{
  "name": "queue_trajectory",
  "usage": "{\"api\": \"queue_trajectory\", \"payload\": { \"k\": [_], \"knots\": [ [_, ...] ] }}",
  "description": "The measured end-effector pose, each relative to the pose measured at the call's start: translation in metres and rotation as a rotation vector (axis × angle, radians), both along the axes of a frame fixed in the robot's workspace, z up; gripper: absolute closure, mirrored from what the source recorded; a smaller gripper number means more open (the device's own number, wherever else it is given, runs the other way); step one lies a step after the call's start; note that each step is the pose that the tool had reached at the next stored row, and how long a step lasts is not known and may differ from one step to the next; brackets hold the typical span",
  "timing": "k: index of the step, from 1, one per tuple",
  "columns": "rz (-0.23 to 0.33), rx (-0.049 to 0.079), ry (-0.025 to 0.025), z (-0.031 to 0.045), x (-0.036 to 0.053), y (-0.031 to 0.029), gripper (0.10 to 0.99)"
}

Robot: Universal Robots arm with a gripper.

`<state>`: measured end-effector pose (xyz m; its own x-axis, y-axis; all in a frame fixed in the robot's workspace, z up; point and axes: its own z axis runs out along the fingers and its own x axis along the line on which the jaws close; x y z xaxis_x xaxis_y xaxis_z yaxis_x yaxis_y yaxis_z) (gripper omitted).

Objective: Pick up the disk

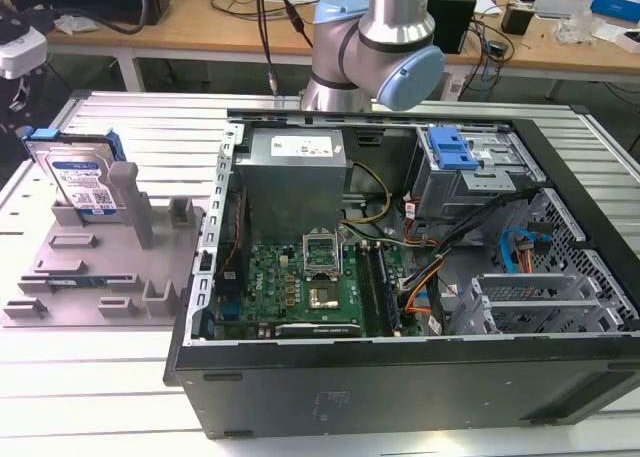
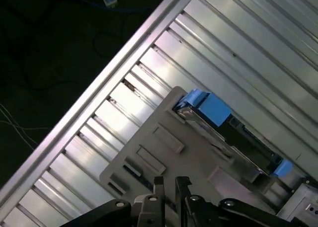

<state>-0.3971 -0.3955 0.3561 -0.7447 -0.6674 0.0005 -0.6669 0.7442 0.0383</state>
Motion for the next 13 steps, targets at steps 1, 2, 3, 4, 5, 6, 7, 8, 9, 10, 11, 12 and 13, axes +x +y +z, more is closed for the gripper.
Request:
{"api": "queue_trajectory", "payload": {
  "k": [1, 2, 3, 4, 5, 6, 7, 8, 9, 10, 11, 12, 13],
  "knots": [
    [0.020, 0.000, 0.0000, -0.0002, 0.0000, 0.0000, 0.788],
    [0.044, 0.000, 0.0000, -0.0005, -0.0001, 0.0000, 0.729],
    [0.059, 0.000, 0.0000, -0.0007, -0.0001, 0.0000, 0.729],
    [0.088, 0.000, 0.0001, -0.0009, 0.0000, 0.0000, 0.671],
    [0.119, 0.000, 0.0000, -0.0012, 0.0000, 0.0000, 0.608],
    [0.136, -0.001, -0.0001, -0.0013, -0.0001, 0.0000, 0.608],
    [0.154, -0.002, -0.0001, -0.0014, -0.0001, 0.0000, 0.541],
    [0.169, -0.003, -0.0001, -0.0015, -0.0001, 0.0000, 0.541],
    [0.183, -0.005, 0.0001, -0.0015, -0.0001, 0.0000, 0.541],
    [0.202, -0.007, 0.0003, -0.0016, 0.0000, 0.0000, 0.541],
    [0.220, -0.008, 0.0002, -0.0017, 0.0000, 0.0000, 0.541],
    [0.242, -0.009, -0.0001, -0.0019, 0.0000, 0.0000, 0.541],
    [0.261, -0.010, -0.0002, -0.0020, -0.0001, 0.0000, 0.541]
  ]
}}
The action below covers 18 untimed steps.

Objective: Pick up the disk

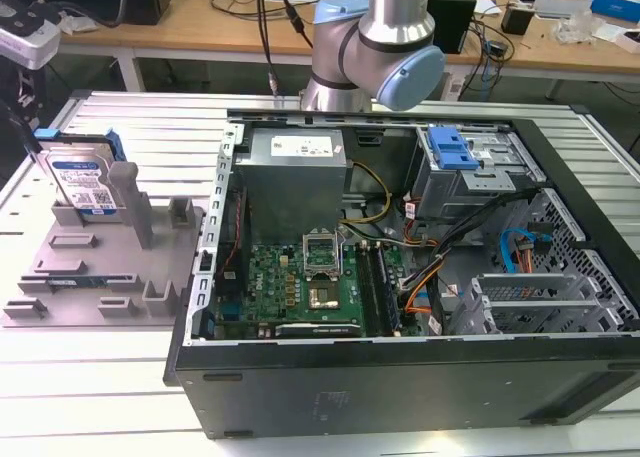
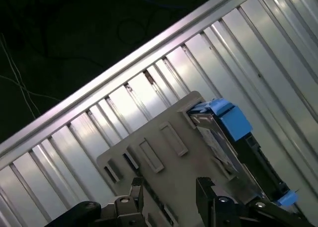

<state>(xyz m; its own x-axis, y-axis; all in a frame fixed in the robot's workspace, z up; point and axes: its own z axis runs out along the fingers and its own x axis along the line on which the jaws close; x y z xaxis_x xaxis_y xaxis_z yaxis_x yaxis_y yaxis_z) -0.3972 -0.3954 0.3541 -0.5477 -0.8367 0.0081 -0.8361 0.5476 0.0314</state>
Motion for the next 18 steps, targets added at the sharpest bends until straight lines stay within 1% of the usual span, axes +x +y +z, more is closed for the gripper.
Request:
{"api": "queue_trajectory", "payload": {
  "k": [2, 6, 8, 14, 18],
  "knots": [
    [0.054, -0.002, -0.0010, -0.0004, 0.0000, 0.0000, 0.541],
    [0.135, -0.003, -0.0029, -0.0013, 0.0000, 0.0000, 0.541],
    [0.198, -0.004, -0.0043, -0.0020, 0.0000, 0.0000, 0.541],
    [0.305, -0.005, -0.0064, -0.0032, 0.0000, 0.0000, 0.541],
    [0.398, -0.007, -0.0085, -0.0044, 0.0000, 0.0000, 0.541]
  ]
}}
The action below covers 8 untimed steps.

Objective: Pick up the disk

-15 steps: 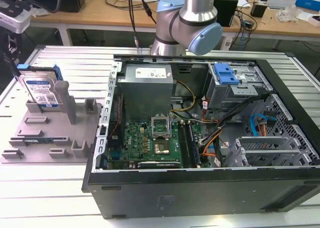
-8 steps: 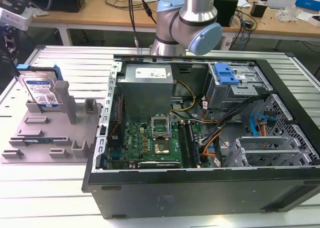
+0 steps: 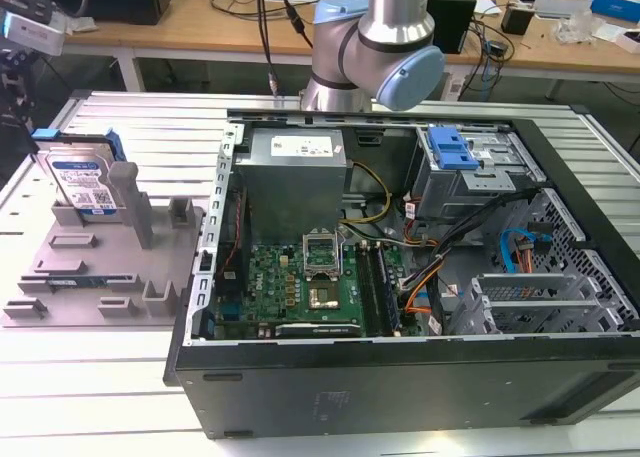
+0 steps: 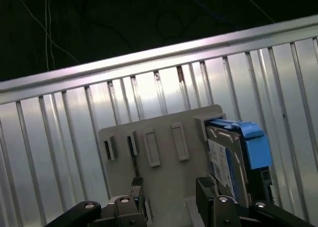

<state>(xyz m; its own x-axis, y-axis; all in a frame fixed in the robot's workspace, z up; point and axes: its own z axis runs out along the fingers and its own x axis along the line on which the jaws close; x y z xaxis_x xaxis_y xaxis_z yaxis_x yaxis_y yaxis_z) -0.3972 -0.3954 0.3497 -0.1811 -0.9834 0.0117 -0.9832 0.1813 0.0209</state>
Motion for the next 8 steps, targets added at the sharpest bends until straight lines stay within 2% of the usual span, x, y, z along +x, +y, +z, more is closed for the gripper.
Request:
{"api": "queue_trajectory", "payload": {
  "k": [4, 8],
  "knots": [
    [0.137, -0.001, -0.0030, -0.0015, 0.0001, 0.0000, 0.541],
    [0.145, -0.002, -0.0029, -0.0015, 0.0003, 0.0000, 0.541]
  ]
}}
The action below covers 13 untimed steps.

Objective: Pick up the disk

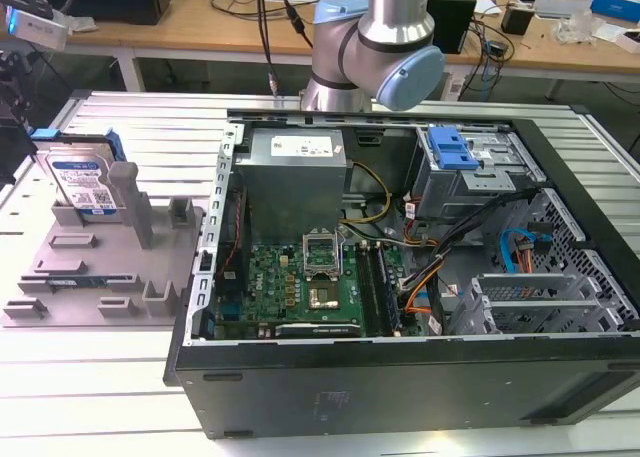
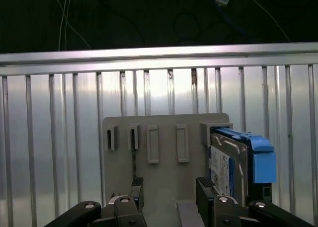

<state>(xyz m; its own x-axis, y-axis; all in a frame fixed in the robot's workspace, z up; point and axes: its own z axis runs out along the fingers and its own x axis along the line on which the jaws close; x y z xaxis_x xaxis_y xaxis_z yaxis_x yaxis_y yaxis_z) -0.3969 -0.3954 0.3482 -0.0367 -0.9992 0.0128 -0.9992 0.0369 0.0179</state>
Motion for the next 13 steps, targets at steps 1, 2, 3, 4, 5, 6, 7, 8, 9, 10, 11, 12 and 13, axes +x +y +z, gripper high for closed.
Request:
{"api": "queue_trajectory", "payload": {
  "k": [1, 2, 3, 4, 5, 6, 7, 8, 9, 10, 11, 12, 13],
  "knots": [
    [0.000, 0.000, 0.0002, 0.0001, 0.0001, 0.0007, 0.541],
    [0.000, 0.000, 0.0000, 0.0000, 0.0000, 0.0068, 0.541],
    [0.000, 0.000, 0.0001, 0.0000, -0.0001, 0.0105, 0.541],
    [0.000, 0.000, 0.0000, 0.0000, -0.0002, 0.0135, 0.541],
    [0.000, 0.000, 0.0000, 0.0000, -0.0005, 0.0186, 0.541],
    [0.000, 0.000, -0.0001, 0.0000, -0.0010, 0.0260, 0.541],
    [0.000, 0.000, 0.0000, 0.0000, -0.0019, 0.0326, 0.541],
    [0.000, 0.000, -0.0001, 0.0000, -0.0025, 0.0362, 0.541],
    [0.000, 0.000, -0.0003, -0.0001, -0.0035, 0.0431, 0.541],
    [0.000, 0.000, -0.0002, 0.0000, -0.0045, 0.0493, 0.541],
    [0.000, 0.000, -0.0002, 0.0000, -0.0050, 0.0526, 0.541],
    [0.000, 0.000, -0.0004, -0.0001, -0.0056, 0.0567, 0.541],
    [0.000, 0.000, -0.0005, -0.0001, -0.0063, 0.0600, 0.541]
  ]
}}
